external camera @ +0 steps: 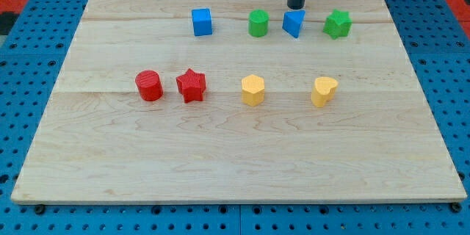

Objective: Move the blue triangle to the bottom right of the green circle

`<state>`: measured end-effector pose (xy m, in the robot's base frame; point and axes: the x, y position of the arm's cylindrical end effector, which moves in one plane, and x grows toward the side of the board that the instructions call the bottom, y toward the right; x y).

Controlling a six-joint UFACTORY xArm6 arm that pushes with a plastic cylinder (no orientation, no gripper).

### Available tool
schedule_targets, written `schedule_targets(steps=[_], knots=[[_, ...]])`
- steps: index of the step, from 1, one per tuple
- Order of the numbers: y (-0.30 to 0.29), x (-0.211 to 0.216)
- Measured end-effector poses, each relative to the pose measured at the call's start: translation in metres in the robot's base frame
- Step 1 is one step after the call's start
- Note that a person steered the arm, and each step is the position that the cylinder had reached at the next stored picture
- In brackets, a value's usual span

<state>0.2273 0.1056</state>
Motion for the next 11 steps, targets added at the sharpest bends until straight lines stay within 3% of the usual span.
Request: schedule_targets(steps=[1, 2, 3, 5, 6, 8, 11], knots=[[-0.029, -0.023], [-0.046, -0.011], [-0.003, 0.019], [0.009, 0.044], [-0.006, 0.069], [0.032, 0.135], [-0.018, 0.103]])
